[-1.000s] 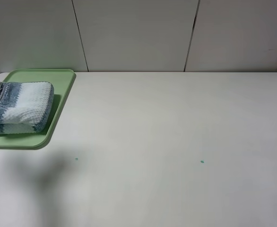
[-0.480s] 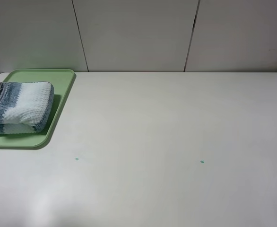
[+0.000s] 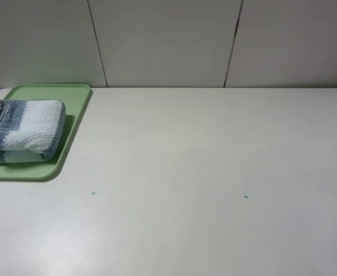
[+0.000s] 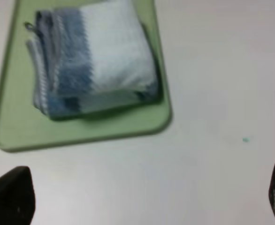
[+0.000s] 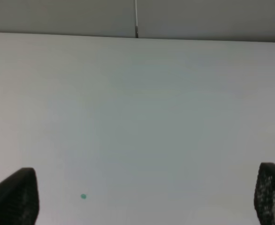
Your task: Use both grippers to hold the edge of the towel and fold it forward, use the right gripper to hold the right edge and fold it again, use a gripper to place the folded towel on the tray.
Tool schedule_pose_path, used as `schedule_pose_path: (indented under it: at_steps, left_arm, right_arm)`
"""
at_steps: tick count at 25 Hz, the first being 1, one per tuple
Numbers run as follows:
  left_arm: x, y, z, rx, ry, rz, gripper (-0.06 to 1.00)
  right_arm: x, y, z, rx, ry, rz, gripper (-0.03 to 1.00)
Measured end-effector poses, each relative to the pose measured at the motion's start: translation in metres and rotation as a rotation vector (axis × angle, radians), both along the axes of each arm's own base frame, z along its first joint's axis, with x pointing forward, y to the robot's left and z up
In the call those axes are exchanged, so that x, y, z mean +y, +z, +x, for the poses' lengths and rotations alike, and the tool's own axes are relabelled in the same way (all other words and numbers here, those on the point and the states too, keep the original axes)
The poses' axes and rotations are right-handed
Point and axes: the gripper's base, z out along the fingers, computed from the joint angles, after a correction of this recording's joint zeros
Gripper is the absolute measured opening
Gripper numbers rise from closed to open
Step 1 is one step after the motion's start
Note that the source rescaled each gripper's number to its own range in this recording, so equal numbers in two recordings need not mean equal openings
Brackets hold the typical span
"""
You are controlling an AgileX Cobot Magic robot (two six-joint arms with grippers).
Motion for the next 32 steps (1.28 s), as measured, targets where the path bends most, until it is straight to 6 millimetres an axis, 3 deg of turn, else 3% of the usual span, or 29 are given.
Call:
schedule_pose_path:
  at_steps: [9, 20, 32]
  left_arm:
    - [-0.005, -0.020, -0.006, 0.136, -0.077, -0.098, 1.00]
    - [-0.004, -0.021, -0.029, -0.021, -0.091, -0.124, 1.00]
    - [-0.004, -0.021, -0.031, -0.035, -0.092, -0.128, 1.00]
  right_arm:
    - [0.000, 0.000, 0.000, 0.000, 0.000, 0.000, 1.00]
    - [0.000, 0.000, 0.000, 0.000, 0.000, 0.000, 1.00]
    - [0.000, 0.000, 0.000, 0.000, 0.000, 0.000, 1.00]
